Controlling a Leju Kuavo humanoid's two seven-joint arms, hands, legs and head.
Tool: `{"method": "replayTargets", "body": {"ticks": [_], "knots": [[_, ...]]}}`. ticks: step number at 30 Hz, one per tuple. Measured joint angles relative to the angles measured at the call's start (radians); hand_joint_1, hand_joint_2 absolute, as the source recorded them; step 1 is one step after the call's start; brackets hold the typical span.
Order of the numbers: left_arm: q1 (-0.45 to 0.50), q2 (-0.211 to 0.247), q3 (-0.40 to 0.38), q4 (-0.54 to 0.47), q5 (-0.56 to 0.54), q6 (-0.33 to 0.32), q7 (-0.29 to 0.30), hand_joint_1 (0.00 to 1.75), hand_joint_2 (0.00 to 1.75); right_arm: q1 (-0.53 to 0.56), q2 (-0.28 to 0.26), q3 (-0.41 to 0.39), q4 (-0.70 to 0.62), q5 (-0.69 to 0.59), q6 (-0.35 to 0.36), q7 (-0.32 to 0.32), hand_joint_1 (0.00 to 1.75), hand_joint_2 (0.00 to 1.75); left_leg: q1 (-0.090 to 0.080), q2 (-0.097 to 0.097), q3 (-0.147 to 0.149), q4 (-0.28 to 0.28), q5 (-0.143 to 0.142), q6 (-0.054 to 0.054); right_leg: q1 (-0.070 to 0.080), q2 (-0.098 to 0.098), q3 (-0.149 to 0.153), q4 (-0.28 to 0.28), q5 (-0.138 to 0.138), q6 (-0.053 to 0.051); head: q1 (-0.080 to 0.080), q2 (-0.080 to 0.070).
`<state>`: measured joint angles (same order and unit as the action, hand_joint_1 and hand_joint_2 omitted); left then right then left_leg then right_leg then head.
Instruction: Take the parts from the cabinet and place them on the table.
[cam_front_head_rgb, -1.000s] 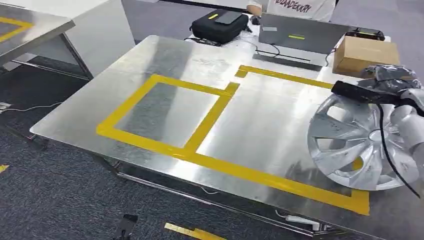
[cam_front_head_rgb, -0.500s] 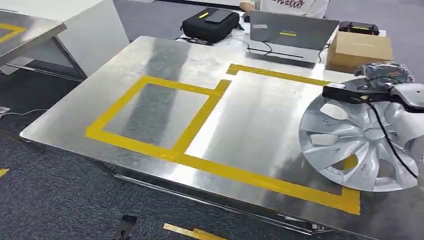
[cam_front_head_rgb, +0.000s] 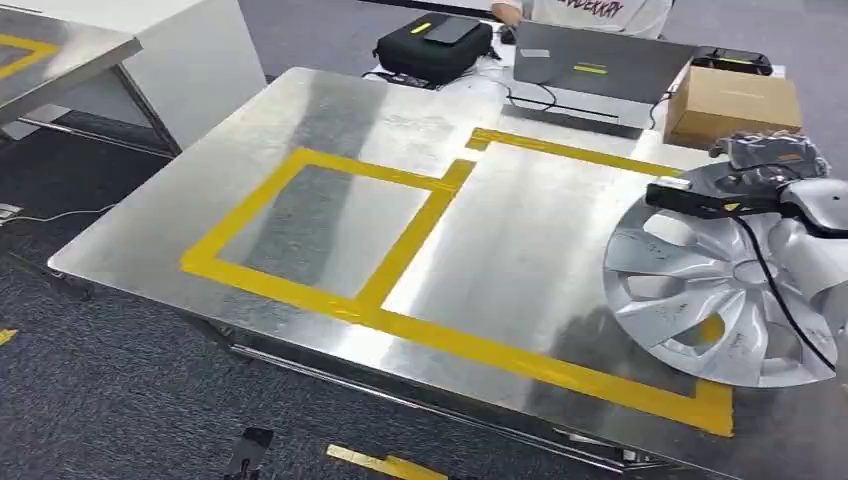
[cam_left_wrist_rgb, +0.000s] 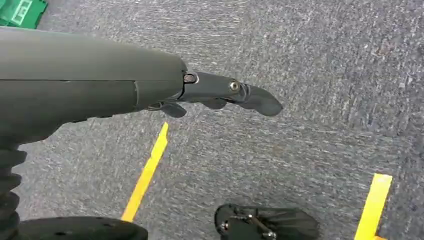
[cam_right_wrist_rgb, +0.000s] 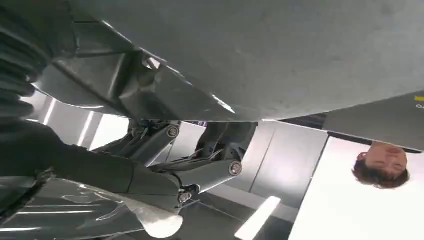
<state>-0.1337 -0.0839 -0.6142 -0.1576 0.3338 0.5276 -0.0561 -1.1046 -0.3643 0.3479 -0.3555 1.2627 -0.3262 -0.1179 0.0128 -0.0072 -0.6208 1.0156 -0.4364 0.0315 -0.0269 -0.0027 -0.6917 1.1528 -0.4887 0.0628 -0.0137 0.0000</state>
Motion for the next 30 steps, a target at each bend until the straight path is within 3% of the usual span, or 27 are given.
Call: {"method": "replayTargets", "body": {"ticks": [1,2,3,6,8,9,10,11,12,13,14,15,16,17,18,20,22,23,24,26,27,28,29,30], "knots": [[0.0,0.0,0.0,0.0,-0.001,0.0,-0.003,0.0,1.75,0.001,-0.002,0.0,0.0,-0.003,-0.01,-0.006,1.75,1.75,0.002,0.0,0.0,0.007,-0.006,-0.009,-0.007,-0.002,0.051,-0.103,0.044,0.009,0.001,0.0],[-0.001,0.004,0.0,0.0,-0.001,0.001,-0.005,0.0,1.75,0.003,-0.003,0.0,0.001,-0.009,-0.027,-0.014,1.75,1.75,-0.003,-0.002,-0.004,0.01,-0.009,-0.017,-0.002,0.001,0.066,-0.127,0.016,0.015,0.003,0.0],[-0.001,0.002,0.0,0.0,-0.001,0.002,-0.007,0.0,1.75,0.004,-0.003,0.0,0.001,-0.011,-0.039,-0.021,1.75,1.75,-0.005,-0.003,-0.008,0.02,-0.01,-0.022,-0.002,0.007,0.076,-0.135,0.021,-0.003,0.005,0.0],[0.001,0.004,0.0,0.0,0.0,0.003,-0.015,0.0,1.75,0.019,-0.008,0.0,0.001,-0.006,-0.056,-0.036,1.75,1.75,-0.002,-0.004,-0.006,0.015,-0.004,-0.034,0.003,0.006,0.071,-0.125,0.021,-0.023,0.002,0.0],[-0.001,0.004,-0.001,0.0,0.0,0.004,-0.021,0.0,1.75,0.019,-0.008,0.0,0.001,-0.001,-0.076,-0.038,1.75,1.75,-0.002,0.002,-0.017,0.048,-0.036,-0.043,-0.001,0.005,0.078,-0.129,0.022,-0.04,-0.003,0.0],[-0.001,0.004,-0.001,0.0,-0.001,0.004,-0.023,0.0,1.75,0.018,-0.008,0.0,0.001,0.0,-0.091,-0.043,1.75,1.75,-0.003,0.003,-0.042,0.107,-0.069,-0.045,0.001,0.005,0.079,-0.129,0.021,-0.046,-0.003,0.0],[-0.001,0.004,-0.001,0.0,-0.001,0.004,-0.025,0.0,1.75,0.019,-0.008,0.0,0.001,0.001,-0.102,-0.05,0.0,0.0,-0.003,0.003,-0.08,0.192,-0.107,-0.046,0.003,0.006,0.079,-0.129,0.02,-0.048,-0.003,0.0],[0.0,0.004,-0.001,0.0,-0.001,0.005,-0.027,0.0,1.75,0.022,-0.008,0.0,0.001,0.003,-0.113,-0.055,0.0,0.0,-0.003,0.003,-0.119,0.275,-0.137,-0.045,0.007,0.006,0.08,-0.129,0.02,-0.052,-0.003,0.0],[0.0,0.003,-0.001,0.0,-0.001,0.006,-0.029,0.0,1.75,0.026,-0.008,0.0,0.001,0.005,-0.124,-0.056,0.0,0.0,-0.004,0.003,-0.144,0.326,-0.147,-0.041,0.012,0.007,0.08,-0.128,0.02,-0.053,-0.003,0.0],[0.0,0.003,-0.001,0.0,-0.001,0.007,-0.033,0.0,1.75,0.029,-0.008,0.0,0.001,0.007,-0.129,-0.058,0.0,0.0,-0.006,0.003,-0.147,0.327,-0.135,-0.036,0.016,0.009,0.082,-0.128,0.019,-0.055,-0.003,0.0],[0.0,0.003,-0.001,0.0,-0.001,0.01,-0.04,0.0,1.75,0.031,-0.009,0.001,0.001,0.008,-0.132,-0.062,0.0,0.0,-0.009,0.003,-0.132,0.291,-0.104,-0.027,0.021,0.01,0.082,-0.128,0.018,-0.056,-0.003,0.0],[-0.001,0.003,-0.001,0.0,-0.001,0.013,-0.046,0.0,0.0,0.03,-0.009,0.001,0.0,0.01,-0.134,-0.066,0.0,0.0,-0.015,0.002,-0.096,0.21,-0.055,-0.012,0.027,0.012,0.085,-0.128,0.018,-0.057,-0.003,0.0],[-0.001,0.003,-0.001,0.0,0.0,0.014,-0.048,0.0,0.0,0.03,-0.01,0.001,-0.002,0.01,-0.137,-0.068,0.0,0.0,-0.02,0.002,-0.065,0.145,-0.022,0.0,0.03,0.012,0.086,-0.129,0.018,-0.057,-0.002,0.0],[-0.002,0.005,0.0,0.0,0.001,0.014,-0.051,0.0,0.0,0.031,-0.01,0.001,-0.005,0.01,-0.14,-0.07,0.0,0.0,-0.035,0.002,-0.024,0.051,0.002,0.028,0.028,0.012,0.087,-0.129,0.017,-0.059,-0.001,0.0],[-0.004,0.01,0.0,0.0,0.003,0.015,-0.051,0.0,0.0,0.027,-0.011,0.001,-0.005,0.01,-0.14,-0.073,0.0,0.0,-0.032,0.005,-0.014,0.043,-0.007,0.033,0.038,0.011,0.082,-0.129,0.017,-0.057,0.003,0.0],[-0.03,0.006,0.003,0.0,0.037,0.024,-0.015,0.0,0.0,0.027,0.004,0.002,-0.005,0.022,-0.135,-0.099,0.0,0.0,-0.038,0.002,-0.015,0.022,-0.006,0.026,0.029,0.006,0.076,-0.13,0.021,-0.051,0.0,0.0],[-0.092,0.016,0.011,0.0,0.055,0.015,0.107,0.0,0.0,0.004,0.069,0.008,-0.004,0.06,-0.099,-0.061,0.0,0.0,-0.031,0.008,-0.01,0.003,0.005,0.021,0.034,0.013,0.071,-0.132,0.025,-0.043,-0.001,0.0],[-0.131,0.026,0.013,0.0,0.055,0.01,0.137,0.0,0.0,-0.007,0.094,0.013,-0.003,0.074,-0.087,-0.032,0.0,0.0,-0.026,0.011,-0.004,-0.008,0.011,0.014,0.03,0.013,0.056,-0.12,0.014,-0.043,-0.001,0.0],[-0.163,0.027,0.015,0.0,0.055,0.003,0.152,0.0,0.0,-0.024,0.121,0.019,-0.002,0.081,-0.079,-0.018,0.0,0.0,-0.024,0.015,-0.004,-0.012,0.015,0.019,0.028,0.012,0.036,-0.081,-0.017,-0.04,0.001,0.0],[-0.205,0.029,0.017,-0.001,0.062,-0.001,0.155,0.0,0.0,-0.034,0.161,0.031,-0.002,0.084,-0.075,-0.015,0.0,0.0,-0.022,0.017,-0.005,-0.012,0.016,0.018,0.019,0.01,-0.027,0.083,-0.087,-0.027,-0.002,0.0],[-0.209,0.027,0.018,-0.002,0.068,0.001,0.147,0.0,0.0,-0.034,0.164,0.032,0.001,0.083,-0.074,-0.017,0.0,0.0,-0.018,0.013,-0.005,-0.011,0.017,0.018,0.015,0.01,-0.055,0.15,-0.108,-0.02,0.002,0.0],[-0.205,0.026,0.021,-0.002,0.074,0.003,0.142,0.0,0.0,-0.033,0.168,0.033,0.005,0.082,-0.074,-0.023,0.0,0.0,-0.014,0.008,-0.005,-0.011,0.017,0.016,0.011,0.01,-0.066,0.17,-0.104,-0.014,0.001,0.0],[-0.2,0.027,0.024,-0.002,0.075,0.004,0.138,0.0,0.0,-0.034,0.173,0.034,0.006,0.08,-0.075,-0.026,0.0,0.0,-0.009,0.007,-0.005,-0.01,0.017,0.011,0.007,0.009,-0.058,0.148,-0.08,-0.008,0.001,0.0],[-0.195,0.027,0.028,-0.003,0.079,0.006,0.136,0.0,0.0,-0.037,0.18,0.034,0.006,0.078,-0.076,-0.032,0.0,0.0,-0.004,0.007,-0.005,-0.007,0.015,0.005,0.002,0.007,-0.031,0.088,-0.041,-0.002,0.001,0.0]]}}
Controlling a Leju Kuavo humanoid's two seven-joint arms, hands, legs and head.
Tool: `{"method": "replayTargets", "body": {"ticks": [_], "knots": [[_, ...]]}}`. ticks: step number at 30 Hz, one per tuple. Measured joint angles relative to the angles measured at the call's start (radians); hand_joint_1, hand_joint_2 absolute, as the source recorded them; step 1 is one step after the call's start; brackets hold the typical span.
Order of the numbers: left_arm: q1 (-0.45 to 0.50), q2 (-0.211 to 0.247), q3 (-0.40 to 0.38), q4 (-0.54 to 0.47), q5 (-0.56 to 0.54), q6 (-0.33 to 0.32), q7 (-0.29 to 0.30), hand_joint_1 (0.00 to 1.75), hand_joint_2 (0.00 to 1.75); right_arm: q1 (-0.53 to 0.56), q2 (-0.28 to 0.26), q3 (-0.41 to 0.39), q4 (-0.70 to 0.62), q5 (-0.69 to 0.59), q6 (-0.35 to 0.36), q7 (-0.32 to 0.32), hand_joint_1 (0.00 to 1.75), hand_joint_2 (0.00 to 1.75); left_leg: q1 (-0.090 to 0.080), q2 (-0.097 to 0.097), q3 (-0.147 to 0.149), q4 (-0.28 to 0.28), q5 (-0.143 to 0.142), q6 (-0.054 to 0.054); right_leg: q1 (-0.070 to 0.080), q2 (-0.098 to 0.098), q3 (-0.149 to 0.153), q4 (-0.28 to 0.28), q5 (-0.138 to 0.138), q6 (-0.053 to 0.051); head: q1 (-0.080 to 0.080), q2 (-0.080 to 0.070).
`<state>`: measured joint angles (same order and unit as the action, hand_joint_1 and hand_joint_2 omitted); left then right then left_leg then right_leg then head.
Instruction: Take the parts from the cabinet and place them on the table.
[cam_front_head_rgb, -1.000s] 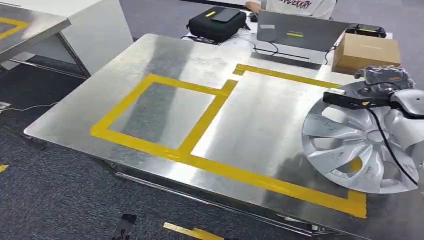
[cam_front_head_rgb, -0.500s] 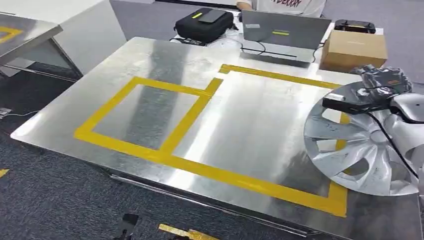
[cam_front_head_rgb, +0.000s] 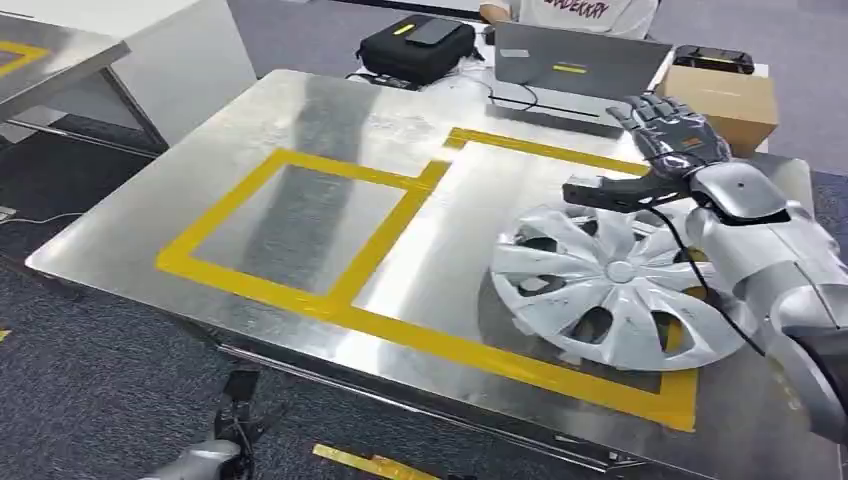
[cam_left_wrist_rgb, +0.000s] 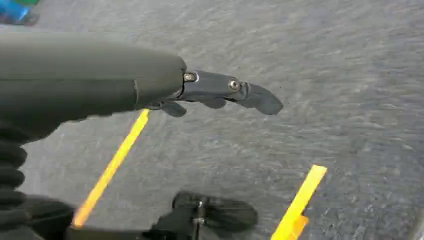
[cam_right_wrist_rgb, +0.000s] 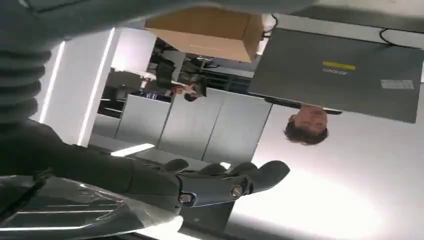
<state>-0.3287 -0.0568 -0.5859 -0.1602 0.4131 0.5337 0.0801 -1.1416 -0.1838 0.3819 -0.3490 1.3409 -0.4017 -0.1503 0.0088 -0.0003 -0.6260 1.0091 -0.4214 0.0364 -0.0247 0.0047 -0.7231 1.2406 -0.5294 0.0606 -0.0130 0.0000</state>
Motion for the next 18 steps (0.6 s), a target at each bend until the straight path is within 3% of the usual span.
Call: {"method": "replayTargets", "body": {"ticks": [1,2,3,4,5,6,8,9,11,13,14,15,17,18], "knots": [[0.0,0.0,0.003,0.0,0.0,0.002,-0.003,0.0,0.0,-0.004,0.005,0.001,0.0,0.0,0.0,-0.003,0.0,0.0,0.005,0.0,0.0,0.006,-0.004,-0.008,-0.006,-0.004,0.043,-0.091,0.05,0.008,0.0,0.0],[-0.004,0.0,0.004,0.0,0.0,0.003,-0.005,0.0,0.0,-0.009,0.01,0.002,0.0,0.0,0.0,-0.003,0.0,0.0,0.007,0.0,-0.002,0.015,-0.011,-0.018,-0.014,-0.009,0.082,-0.178,0.082,0.018,0.001,0.0],[-0.009,0.003,0.005,0.0,0.0,0.003,-0.007,0.0,0.0,-0.014,0.015,0.003,0.003,-0.002,-0.001,-0.003,0.0,0.0,0.0,-0.002,-0.01,0.019,-0.012,-0.028,-0.004,-0.007,0.103,-0.187,0.061,0.021,0.004,0.0],[-0.011,0.0,0.005,0.0,0.001,0.005,-0.007,0.0,0.0,-0.02,0.021,0.004,0.003,-0.002,0.0,-0.004,0.0,0.0,0.001,-0.003,-0.018,0.03,-0.012,-0.034,-0.008,-0.007,0.106,-0.208,0.05,-0.002,0.003,0.0],[-0.011,0.001,0.006,0.0,0.003,0.008,-0.008,0.0,0.0,-0.018,0.024,0.004,0.005,-0.003,0.0,-0.004,0.0,0.0,0.0,-0.002,-0.019,0.028,-0.006,-0.04,-0.006,-0.004,0.1,-0.203,0.054,-0.013,0.001,0.0],[-0.008,0.001,0.007,0.0,0.006,0.011,-0.008,0.0,0.0,-0.017,0.029,0.005,0.006,-0.003,0.001,-0.005,0.0,0.0,0.001,-0.002,-0.019,0.022,-0.005,-0.043,-0.002,-0.003,0.099,-0.198,0.052,-0.018,0.003,0.0],[-0.008,0.001,0.011,0.0,0.008,0.016,-0.009,0.0,0.0,-0.023,0.038,0.006,0.007,-0.002,0.002,-0.005,0.0,0.0,0.004,-0.001,-0.023,0.033,-0.017,-0.053,-0.008,-0.003,0.102,-0.203,0.057,-0.037,0.002,0.0],[-0.01,0.0,0.013,0.0,0.011,0.018,-0.01,0.0,0.0,-0.029,0.041,0.006,0.007,0.0,0.005,-0.005,0.0,0.0,0.003,-0.001,-0.034,0.062,-0.038,-0.056,-0.008,-0.003,0.103,-0.203,0.057,-0.041,-0.003,0.0],[-0.012,0.0,0.015,0.0,0.017,0.021,-0.013,0.0,0.0,-0.037,0.053,0.007,0.007,0.004,0.009,-0.005,0.0,0.0,0.003,-0.001,-0.096,0.206,-0.106,-0.061,-0.004,-0.002,0.105,-0.203,0.055,-0.049,-0.004,0.0],[-0.01,-0.002,0.021,0.0,0.022,0.025,-0.014,0.0,0.0,-0.034,0.061,0.009,0.008,0.006,0.013,-0.005,0.0,0.0,0.002,-0.002,-0.153,0.32,-0.135,-0.057,0.003,0.001,0.107,-0.202,0.053,-0.052,-0.003,0.0],[-0.008,-0.002,0.024,0.0,0.026,0.028,-0.015,0.0,0.0,-0.031,0.065,0.011,0.01,0.008,0.015,-0.005,0.0,0.0,0.001,-0.002,-0.155,0.32,-0.125,-0.052,0.006,0.003,0.108,-0.202,0.053,-0.052,-0.003,0.0],[-0.008,-0.002,0.027,0.0,0.027,0.032,-0.016,0.0,0.0,-0.03,0.066,0.012,0.011,0.009,0.016,-0.004,0.0,0.0,-0.001,-0.002,-0.143,0.284,-0.092,-0.045,0.01,0.004,0.109,-0.202,0.052,-0.053,-0.003,0.0],[-0.008,-0.002,0.03,0.0,0.027,0.033,-0.018,0.0,0.0,-0.034,0.072,0.013,0.011,0.007,0.014,-0.004,0.0,0.0,-0.011,-0.003,-0.076,0.125,0.004,-0.022,0.015,0.005,0.114,-0.203,0.05,-0.055,-0.003,0.0],[-0.008,0.0,0.032,0.0,0.03,0.036,-0.019,0.0,0.0,-0.037,0.073,0.013,0.012,0.002,0.011,-0.005,0.0,0.0,-0.018,-0.003,-0.052,0.069,0.016,-0.008,0.014,0.004,0.114,-0.204,0.049,-0.055,-0.002,0.0]]}}
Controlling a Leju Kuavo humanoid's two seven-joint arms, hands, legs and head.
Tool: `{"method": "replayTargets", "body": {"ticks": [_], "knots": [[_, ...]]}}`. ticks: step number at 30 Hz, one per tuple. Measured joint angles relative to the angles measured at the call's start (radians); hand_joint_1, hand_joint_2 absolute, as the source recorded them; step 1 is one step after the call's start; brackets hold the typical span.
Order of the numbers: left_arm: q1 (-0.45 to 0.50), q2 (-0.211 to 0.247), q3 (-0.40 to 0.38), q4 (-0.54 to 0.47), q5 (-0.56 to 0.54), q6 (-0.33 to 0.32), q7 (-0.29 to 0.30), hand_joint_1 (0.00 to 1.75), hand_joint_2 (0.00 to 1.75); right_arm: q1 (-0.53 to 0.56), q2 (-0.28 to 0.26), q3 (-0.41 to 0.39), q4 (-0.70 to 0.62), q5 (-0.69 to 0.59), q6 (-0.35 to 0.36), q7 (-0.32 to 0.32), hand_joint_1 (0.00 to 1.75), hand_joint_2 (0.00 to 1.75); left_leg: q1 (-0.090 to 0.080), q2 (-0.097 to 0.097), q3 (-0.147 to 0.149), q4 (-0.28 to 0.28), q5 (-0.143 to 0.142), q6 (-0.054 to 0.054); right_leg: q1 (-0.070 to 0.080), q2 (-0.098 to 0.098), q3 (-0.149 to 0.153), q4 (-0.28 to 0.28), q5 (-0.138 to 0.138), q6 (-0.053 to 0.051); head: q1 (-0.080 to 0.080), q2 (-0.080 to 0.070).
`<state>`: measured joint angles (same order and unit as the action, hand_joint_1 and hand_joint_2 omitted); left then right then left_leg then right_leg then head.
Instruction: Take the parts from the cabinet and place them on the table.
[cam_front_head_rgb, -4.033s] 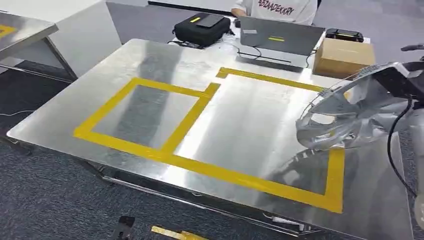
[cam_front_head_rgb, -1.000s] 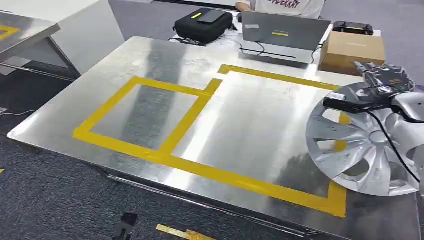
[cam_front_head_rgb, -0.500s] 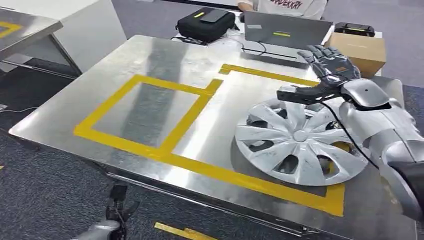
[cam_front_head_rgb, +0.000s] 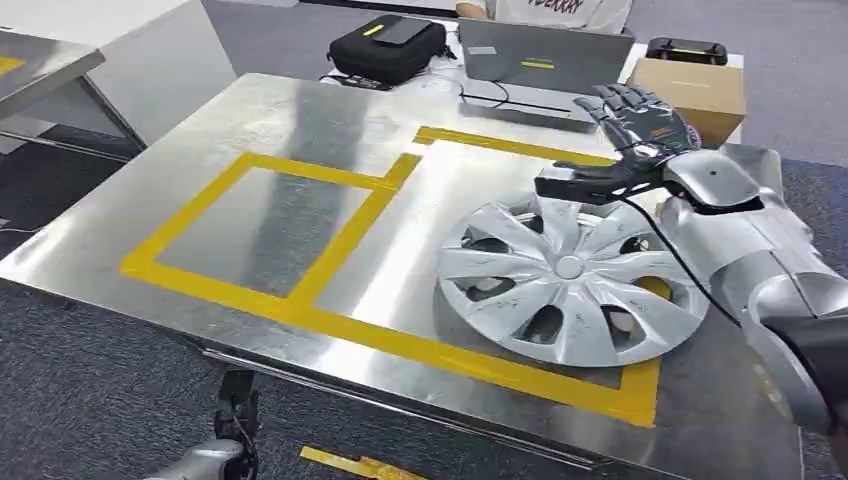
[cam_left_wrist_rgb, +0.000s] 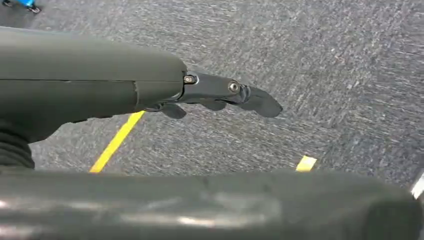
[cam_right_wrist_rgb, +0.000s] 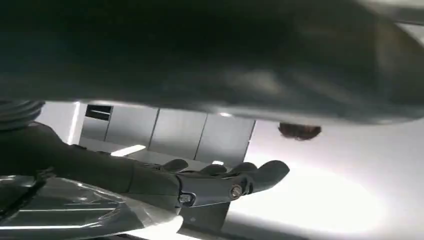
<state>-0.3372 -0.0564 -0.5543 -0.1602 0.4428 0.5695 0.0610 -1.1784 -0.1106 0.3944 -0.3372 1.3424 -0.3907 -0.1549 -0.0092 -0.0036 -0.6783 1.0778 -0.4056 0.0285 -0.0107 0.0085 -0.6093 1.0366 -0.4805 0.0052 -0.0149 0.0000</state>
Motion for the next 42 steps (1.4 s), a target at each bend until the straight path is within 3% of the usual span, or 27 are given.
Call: {"method": "replayTargets", "body": {"ticks": [1,4,6,9,10,11,12,13,15,16,17,19,21,22,24,26,27,28,30,31,35,36,37,38,40,41,42], "knots": [[-0.001,0.0,0.002,0.0,0.004,0.002,-0.002,0.0,0.0,-0.003,0.001,0.0,0.0,-0.009,-0.007,-0.004,0.0,0.0,0.0,0.002,0.01,-0.018,-0.005,0.002,0.008,0.002,-0.005,0.001,-0.001,0.003,0.0,0.0],[0.001,-0.002,0.014,0.0,0.019,0.011,-0.007,0.0,0.0,0.004,0.005,-0.006,-0.002,-0.059,-0.044,-0.04,0.0,0.0,-0.003,0.001,0.017,-0.035,-0.018,0.001,0.003,-0.001,-0.006,-0.009,0.004,0.015,-0.002,0.0],[0.001,-0.006,0.02,0.0,0.028,0.017,-0.011,0.0,0.0,0.011,0.005,-0.023,-0.015,-0.111,-0.088,-0.085,0.0,0.0,0.011,0.003,0.032,-0.06,-0.003,0.005,0.004,-0.001,-0.018,0.008,-0.01,0.025,0.0,0.0],[0.0,-0.008,0.029,0.0,0.036,0.029,-0.015,0.0,0.0,0.015,0.011,-0.071,-0.047,-0.213,-0.161,-0.169,0.0,0.0,0.01,0.003,0.034,-0.062,0.001,0.011,0.005,-0.002,-0.093,0.201,-0.123,0.034,0.006,0.0],[0.003,-0.01,0.031,0.0,0.038,0.03,-0.016,0.0,0.0,0.02,0.013,-0.087,-0.063,-0.235,-0.167,-0.183,0.0,0.0,0.01,0.003,0.032,-0.062,0.002,0.012,0.005,-0.002,-0.123,0.266,-0.15,0.036,0.006,0.0],[0.007,-0.01,0.032,0.0,0.041,0.03,-0.016,0.0,0.0,0.027,0.016,-0.098,-0.078,-0.247,-0.167,-0.192,0.0,0.0,0.01,0.003,0.03,-0.06,0.003,0.012,0.005,-0.003,-0.139,0.3,-0.155,0.038,0.006,0.0],[0.01,-0.01,0.034,0.0,0.046,0.03,-0.017,0.0,0.0,0.032,0.018,-0.105,-0.097,-0.257,-0.166,-0.197,0.0,0.0,0.01,0.003,0.029,-0.059,0.003,0.011,0.003,-0.003,-0.129,0.283,-0.133,0.038,0.006,0.0],[0.012,-0.01,0.037,0.0,0.049,0.03,-0.017,0.0,0.0,0.034,0.023,-0.11,-0.116,-0.262,-0.164,-0.197,0.0,0.0,0.01,0.003,0.028,-0.057,0.004,0.009,0.0,-0.003,-0.097,0.218,-0.091,0.039,0.006,0.0],[0.011,-0.01,0.043,0.0,0.049,0.028,-0.017,0.0,0.0,0.031,0.028,-0.124,-0.156,-0.269,-0.159,-0.195,0.0,0.0,0.01,0.003,0.024,-0.054,0.007,0.004,-0.003,-0.007,0.001,0.031,-0.006,0.04,0.006,0.0],[0.009,-0.01,0.045,0.0,0.049,0.028,-0.017,0.0,0.0,0.028,0.03,-0.127,-0.167,-0.269,-0.159,-0.195,0.0,0.0,0.005,0.002,0.019,-0.051,0.01,-0.002,0.0,-0.006,0.023,-0.007,-0.019,0.039,0.006,0.0],[0.007,-0.01,0.047,0.0,0.05,0.028,-0.018,0.0,0.0,0.028,0.035,-0.128,-0.182,-0.271,-0.16,-0.196,0.0,0.0,0.003,0.001,0.011,-0.045,0.015,-0.008,0.0,-0.003,0.023,-0.013,-0.009,0.028,0.003,0.0],[0.011,-0.01,0.049,0.0,0.054,0.029,-0.017,0.0,0.0,0.037,0.039,-0.133,-0.201,-0.275,-0.162,-0.199,0.0,0.0,0.006,0.001,0.007,-0.05,0.027,-0.019,0.006,-0.004,0.016,-0.007,-0.002,0.017,0.004,0.0],[0.014,-0.006,0.052,0.0,0.06,0.031,-0.014,0.0,0.0,0.04,0.045,-0.134,-0.227,-0.281,-0.161,-0.201,0.0,0.0,0.007,-0.001,-0.004,-0.045,0.022,-0.029,-0.003,-0.008,0.007,-0.013,0.016,-0.002,0.005,0.0],[0.014,-0.007,0.054,0.0,0.061,0.031,-0.013,0.0,0.0,0.041,0.05,-0.134,-0.236,-0.281,-0.161,-0.203,0.0,0.0,0.007,0.0,-0.013,-0.019,-0.018,-0.036,-0.003,-0.009,-0.001,-0.013,0.023,-0.009,0.002,0.0],[0.013,-0.007,0.056,0.0,0.062,0.031,-0.012,0.0,0.0,0.041,0.059,-0.134,-0.257,-0.282,-0.161,-0.206,0.0,0.0,0.013,0.001,-0.058,0.133,-0.127,-0.047,-0.002,-0.008,-0.023,-0.013,0.038,-0.013,0.0,0.0],[0.014,-0.007,0.058,0.0,0.065,0.031,-0.012,0.0,0.0,0.047,0.061,-0.134,-0.27,-0.281,-0.161,-0.21,0.0,0.0,0.014,0.001,-0.08,0.259,-0.189,-0.05,-0.001,-0.008,-0.042,-0.012,0.054,-0.012,0.0,0.0],[0.014,-0.008,0.058,0.0,0.069,0.029,-0.011,0.0,0.0,0.052,0.062,-0.134,-0.278,-0.281,-0.162,-0.209,0.0,0.0,0.014,0.001,-0.06,0.254,-0.187,-0.05,0.0,-0.008,-0.053,-0.012,0.064,-0.012,0.0,0.0],[0.014,-0.008,0.06,0.0,0.07,0.028,-0.011,0.0,0.0,0.054,0.064,-0.134,-0.285,-0.281,-0.162,-0.209,0.0,0.0,0.014,0.001,-0.021,0.207,-0.171,-0.047,0.001,-0.008,-0.064,-0.012,0.073,-0.012,0.0,0.0],[0.012,-0.008,0.066,0.0,0.071,0.027,-0.011,0.0,0.0,0.053,0.067,-0.134,-0.308,-0.282,-0.164,-0.207,0.0,0.0,0.012,0.0,0.107,0.021,-0.119,-0.034,0.002,-0.008,-0.081,-0.012,0.092,-0.007,-0.001,0.0],[0.009,-0.007,0.067,0.0,0.073,0.027,-0.011,0.0,0.0,0.053,0.069,-0.134,-0.32,-0.283,-0.164,-0.205,0.0,0.0,0.01,0.0,0.149,-0.053,-0.13,-0.027,0.001,-0.009,-0.085,-0.012,0.1,-0.003,0.0,0.0],[0.014,-0.007,0.072,0.0,0.081,0.021,-0.01,0.0,0.0,0.062,0.075,-0.132,-0.34,-0.276,-0.164,-0.186,0.0,0.0,-0.003,-0.001,0.133,-0.059,-0.094,-0.009,-0.002,-0.011,-0.091,-0.033,0.139,0.021,0.001,0.0],[0.015,-0.01,0.073,0.0,0.081,0.016,-0.008,0.0,0.0,0.064,0.075,-0.131,-0.344,-0.276,-0.161,-0.177,0.0,0.0,0.005,0.003,0.126,-0.071,-0.074,-0.003,-0.001,-0.01,-0.101,-0.038,0.146,0.027,0.0,0.0],[0.013,-0.007,0.074,0.0,0.082,0.014,-0.008,0.0,0.0,0.062,0.075,-0.131,-0.346,-0.277,-0.156,-0.171,0.0,0.0,0.007,0.007,0.113,-0.073,-0.059,0.004,-0.002,-0.009,-0.114,-0.021,0.102,0.03,0.002,0.0],[0.013,-0.006,0.074,0.0,0.085,0.014,-0.008,0.0,0.0,0.061,0.075,-0.13,-0.349,-0.277,-0.148,-0.166,0.0,0.0,0.008,0.008,0.097,-0.073,-0.046,0.014,-0.002,-0.01,-0.136,0.035,0.03,0.031,0.005,0.0],[0.014,-0.007,0.075,0.0,0.088,0.01,-0.007,0.0,0.0,0.06,0.075,-0.126,-0.354,-0.28,-0.143,-0.156,0.0,0.0,0.007,0.008,0.066,-0.073,-0.021,0.016,-0.003,-0.009,-0.17,0.199,-0.075,0.037,0.004,0.0],[0.016,-0.008,0.075,0.0,0.089,0.009,-0.007,0.0,0.0,0.061,0.075,-0.125,-0.355,-0.281,-0.142,-0.155,0.0,0.0,0.007,0.008,0.048,-0.071,-0.008,0.015,-0.002,-0.009,-0.18,0.267,-0.098,0.039,0.006,0.0],[0.018,-0.008,0.076,0.0,0.089,0.008,-0.006,0.0,0.0,0.063,0.075,-0.124,-0.355,-0.283,-0.14,-0.155,0.0,0.0,0.007,0.008,0.032,-0.071,0.004,0.014,-0.002,-0.009,-0.17,0.293,-0.091,0.04,0.005,0.0]]}}
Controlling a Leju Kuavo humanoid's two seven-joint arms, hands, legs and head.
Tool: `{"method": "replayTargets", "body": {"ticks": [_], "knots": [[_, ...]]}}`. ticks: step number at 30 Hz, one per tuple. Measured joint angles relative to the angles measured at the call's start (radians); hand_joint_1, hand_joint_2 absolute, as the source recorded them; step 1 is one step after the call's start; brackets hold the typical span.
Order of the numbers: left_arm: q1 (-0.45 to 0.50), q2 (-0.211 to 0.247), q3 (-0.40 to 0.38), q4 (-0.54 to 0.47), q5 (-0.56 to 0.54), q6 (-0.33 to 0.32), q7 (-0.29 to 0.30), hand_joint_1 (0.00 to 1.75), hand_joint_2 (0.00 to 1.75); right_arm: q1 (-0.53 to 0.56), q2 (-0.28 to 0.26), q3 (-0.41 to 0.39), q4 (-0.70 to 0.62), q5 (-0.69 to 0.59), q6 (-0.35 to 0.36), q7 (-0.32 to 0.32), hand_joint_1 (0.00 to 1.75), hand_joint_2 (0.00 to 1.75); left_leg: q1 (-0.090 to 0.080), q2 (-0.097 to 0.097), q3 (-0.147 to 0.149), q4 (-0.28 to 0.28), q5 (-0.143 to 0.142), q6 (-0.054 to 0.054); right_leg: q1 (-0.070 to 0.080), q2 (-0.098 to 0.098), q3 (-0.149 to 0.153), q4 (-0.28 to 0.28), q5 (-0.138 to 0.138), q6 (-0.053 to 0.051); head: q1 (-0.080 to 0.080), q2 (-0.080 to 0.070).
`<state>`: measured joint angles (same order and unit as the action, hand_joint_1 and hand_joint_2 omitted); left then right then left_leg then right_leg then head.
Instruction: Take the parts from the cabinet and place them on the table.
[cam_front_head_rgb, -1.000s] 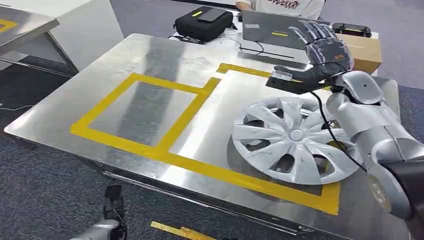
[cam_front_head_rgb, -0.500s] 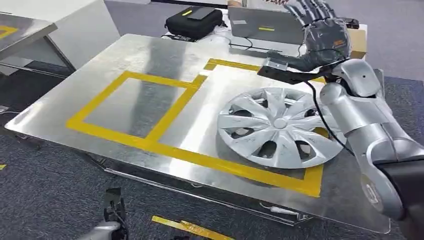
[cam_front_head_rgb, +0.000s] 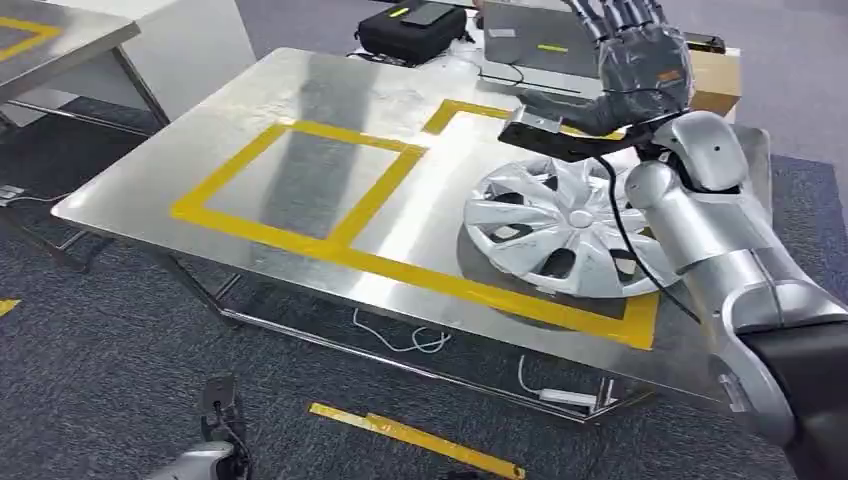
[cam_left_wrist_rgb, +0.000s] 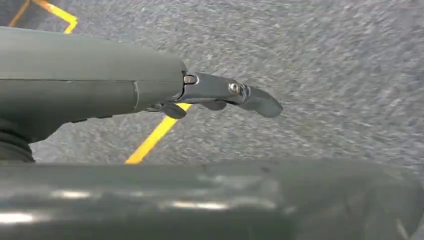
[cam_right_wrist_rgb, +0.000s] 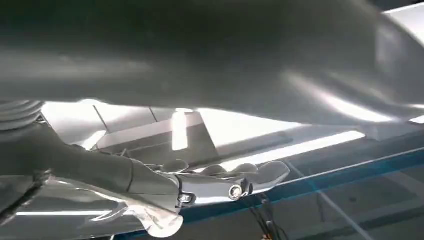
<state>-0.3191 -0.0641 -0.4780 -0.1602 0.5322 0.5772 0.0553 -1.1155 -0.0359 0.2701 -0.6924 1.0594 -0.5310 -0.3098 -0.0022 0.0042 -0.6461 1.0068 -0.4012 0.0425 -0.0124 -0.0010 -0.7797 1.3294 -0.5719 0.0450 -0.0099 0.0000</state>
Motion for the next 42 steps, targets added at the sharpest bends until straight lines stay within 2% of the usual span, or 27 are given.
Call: {"method": "replayTargets", "body": {"ticks": [2,3,4,5,7,9,11,13,14,15,16,18,19,20,21,24,25,26,28,29,30,32,34,36,39,40,42], "knots": [[0.001,0.0,0.002,0.0,0.001,-0.004,0.0,0.0,0.0,0.0,0.0,0.002,-0.001,-0.003,0.002,0.0,0.0,0.0,0.0,0.0,-0.03,0.001,0.024,-0.004,0.0,0.0,0.077,-0.067,0.057,-0.002,0.0,0.0],[0.001,0.0,0.004,0.0,0.001,-0.008,0.0,0.0,0.0,-0.002,0.0,0.002,-0.005,-0.004,0.002,0.0,0.0,0.0,0.0,0.0,-0.045,0.002,0.035,-0.008,0.0,0.0,0.147,-0.153,0.078,-0.005,0.001,0.0],[0.001,0.0,0.004,0.0,0.001,-0.01,0.0,0.0,0.0,-0.004,0.0,0.002,-0.011,-0.005,0.002,0.0,0.0,0.0,0.0,0.0,-0.051,0.006,0.044,-0.012,0.0,0.0,0.21,-0.234,0.067,-0.009,0.001,0.0],[0.0,0.0,0.004,0.0,0.001,-0.009,0.0,0.0,0.0,-0.008,0.001,0.003,-0.018,-0.005,0.002,0.0,0.0,0.0,-0.005,-0.002,-0.064,0.007,0.052,-0.018,0.004,-0.001,0.27,-0.319,0.028,-0.009,0.002,0.0],[0.001,0.001,0.004,0.0,0.001,-0.009,0.0,0.0,0.0,-0.012,0.003,0.004,-0.022,-0.006,0.002,0.0,0.0,0.0,-0.003,0.0,-0.064,0.003,0.074,-0.028,0.007,0.002,0.26,-0.327,0.034,-0.014,0.003,0.0],[0.003,0.002,0.005,0.0,0.001,-0.009,0.0,0.0,0.0,-0.009,0.003,0.005,-0.022,-0.005,0.003,0.0,0.0,0.0,-0.002,-0.004,-0.071,-0.005,0.095,-0.042,0.005,-0.004,0.236,-0.329,0.057,-0.037,0.003,0.0],[0.006,0.005,0.005,0.0,0.002,-0.009,0.0,0.0,0.0,-0.013,0.004,0.005,-0.022,-0.006,0.005,0.0,0.0,0.0,0.003,-0.007,-0.093,0.055,-0.009,-0.054,0.001,-0.007,0.226,-0.329,0.081,-0.053,0.0,0.0],[0.006,0.006,0.005,0.0,0.003,-0.011,0.0,0.0,0.0,-0.013,0.008,0.005,-0.022,-0.014,0.007,0.003,0.0,0.0,0.009,-0.006,-0.126,0.209,-0.125,-0.064,0.001,-0.005,0.195,-0.328,0.106,-0.056,0.0,0.0],[0.006,0.006,0.005,0.0,0.003,-0.012,0.0,0.0,0.0,-0.013,0.008,0.005,-0.022,-0.02,0.012,0.01,0.0,0.0,0.01,-0.006,-0.135,0.282,-0.155,-0.066,0.001,-0.005,0.181,-0.326,0.117,-0.055,-0.001,0.0],[0.006,0.006,0.005,0.0,0.005,-0.012,0.001,0.0,0.0,-0.012,0.008,0.005,-0.022,-0.022,0.016,0.018,0.0,0.0,0.01,-0.006,-0.132,0.329,-0.153,-0.067,0.001,-0.004,0.165,-0.325,0.128,-0.053,-0.001,0.0],[0.006,0.006,0.005,0.0,0.006,-0.013,0.003,0.0,0.0,-0.012,0.008,0.005,-0.02,-0.024,0.023,0.024,0.0,0.0,0.01,-0.006,-0.11,0.33,-0.122,-0.067,0.001,-0.004,0.147,-0.323,0.141,-0.051,-0.001,0.0],[0.005,0.007,0.005,0.0,0.006,-0.015,0.003,0.0,0.0,-0.012,0.008,0.005,-0.019,-0.033,0.026,0.036,0.0,0.0,0.01,-0.006,-0.017,0.225,-0.068,-0.061,0.001,-0.004,0.12,-0.322,0.164,-0.047,0.0,0.0],[0.004,0.007,0.005,0.0,0.006,-0.015,0.003,0.0,0.0,-0.014,0.008,0.005,-0.018,-0.04,0.026,0.036,0.0,0.0,0.01,-0.007,0.044,0.146,-0.071,-0.057,0.001,-0.004,0.114,-0.321,0.172,-0.043,-0.002,0.0],[0.002,0.007,0.005,0.0,0.006,-0.015,0.003,0.0,0.0,-0.017,0.008,0.005,-0.019,-0.047,0.026,0.036,0.0,0.0,0.007,-0.007,0.115,0.053,-0.102,-0.052,0.005,-0.004,0.105,-0.32,0.179,-0.038,-0.002,0.0],[-0.001,0.007,0.005,0.0,0.005,-0.015,0.003,0.0,0.0,-0.02,0.008,0.003,-0.018,-0.058,0.026,0.036,0.0,0.0,0.004,-0.009,0.137,-0.007,-0.125,-0.043,0.005,-0.006,0.099,-0.319,0.191,-0.031,0.002,0.0],[0.002,0.005,0.005,0.0,0.006,-0.015,0.011,0.0,0.0,-0.015,0.008,0.002,-0.011,-0.086,0.034,0.031,0.0,0.0,0.0,-0.008,0.114,-0.006,-0.093,-0.026,0.003,-0.006,0.092,-0.338,0.228,-0.013,0.001,0.0],[0.001,0.003,0.005,0.0,0.006,-0.015,0.012,0.0,0.0,-0.012,0.008,0.001,-0.008,-0.093,0.038,0.03,0.0,0.0,0.006,-0.003,0.106,-0.01,-0.079,-0.017,0.001,-0.003,0.082,-0.332,0.204,-0.008,0.0,0.0],[0.0,0.004,0.005,0.0,0.006,-0.015,0.014,0.0,0.0,-0.012,0.008,0.0,-0.006,-0.099,0.044,0.03,0.0,0.0,0.005,-0.001,0.092,-0.01,-0.069,-0.008,0.001,-0.003,0.06,-0.299,0.15,-0.005,0.005,0.0],[-0.001,0.003,0.005,0.0,0.006,-0.014,0.018,0.0,0.0,-0.011,0.008,0.0,-0.003,-0.105,0.044,0.028,0.0,0.0,0.002,-0.001,0.066,-0.009,-0.048,0.001,0.001,-0.002,0.019,-0.141,0.035,-0.001,0.005,0.0],[-0.002,0.002,0.005,0.0,0.006,-0.012,0.021,0.0,0.0,-0.008,0.008,0.001,0.0,-0.105,0.044,0.026,0.0,0.0,0.0,-0.001,0.052,-0.009,-0.04,0.002,0.001,-0.002,0.001,-0.059,0.001,0.0,0.003,0.0],[-0.002,0.0,0.005,0.0,0.002,-0.01,0.028,0.0,0.0,-0.003,0.008,0.001,0.002,-0.107,0.044,0.027,0.0,0.0,-0.001,-0.001,0.038,-0.009,-0.03,0.003,0.001,-0.002,-0.005,-0.007,0.003,0.0,0.006,0.0],[0.0,0.0,0.005,0.0,-0.006,-0.01,0.04,0.0,0.0,0.003,0.008,0.001,0.005,-0.111,0.043,0.028,0.0,0.0,-0.004,-0.001,0.017,-0.009,-0.013,0.002,0.002,-0.002,0.041,-0.033,0.065,-0.006,0.005,0.0],[-0.001,-0.001,0.005,0.0,-0.008,-0.01,0.045,0.0,0.0,0.0,0.009,0.001,0.006,-0.112,0.043,0.028,0.0,0.0,-0.007,-0.002,0.002,-0.008,0.002,-0.003,0.004,-0.002,0.156,-0.188,0.107,-0.019,0.005,0.0],[-0.003,-0.003,0.005,0.0,-0.009,-0.01,0.045,0.0,0.0,-0.009,0.013,0.001,0.005,-0.112,0.042,0.028,0.0,0.0,-0.012,0.0,-0.008,-0.005,0.013,-0.011,0.011,-0.004,0.254,-0.33,0.067,-0.029,0.001,0.0],[-0.002,-0.004,0.005,0.0,-0.009,-0.01,0.051,0.0,0.0,-0.008,0.014,0.002,0.008,-0.113,0.042,0.028,0.0,0.0,-0.008,-0.001,-0.02,-0.008,0.035,-0.029,0.016,-0.004,0.248,-0.344,0.069,-0.031,0.005,0.0],[-0.001,-0.001,0.004,0.0,-0.01,-0.01,0.055,0.0,0.0,-0.007,0.019,0.002,0.008,-0.114,0.042,0.028,0.0,0.0,-0.008,-0.003,-0.026,-0.004,0.027,-0.033,0.003,-0.011,0.251,-0.355,0.078,-0.042,0.004,0.0],[0.002,-0.001,0.004,0.0,-0.011,-0.01,0.056,0.0,0.0,-0.007,0.02,0.002,0.009,-0.115,0.041,0.031,0.0,0.0,-0.003,-0.005,-0.059,0.082,-0.043,-0.05,0.003,-0.021,0.243,-0.355,0.087,-0.054,0.001,0.0]]}}
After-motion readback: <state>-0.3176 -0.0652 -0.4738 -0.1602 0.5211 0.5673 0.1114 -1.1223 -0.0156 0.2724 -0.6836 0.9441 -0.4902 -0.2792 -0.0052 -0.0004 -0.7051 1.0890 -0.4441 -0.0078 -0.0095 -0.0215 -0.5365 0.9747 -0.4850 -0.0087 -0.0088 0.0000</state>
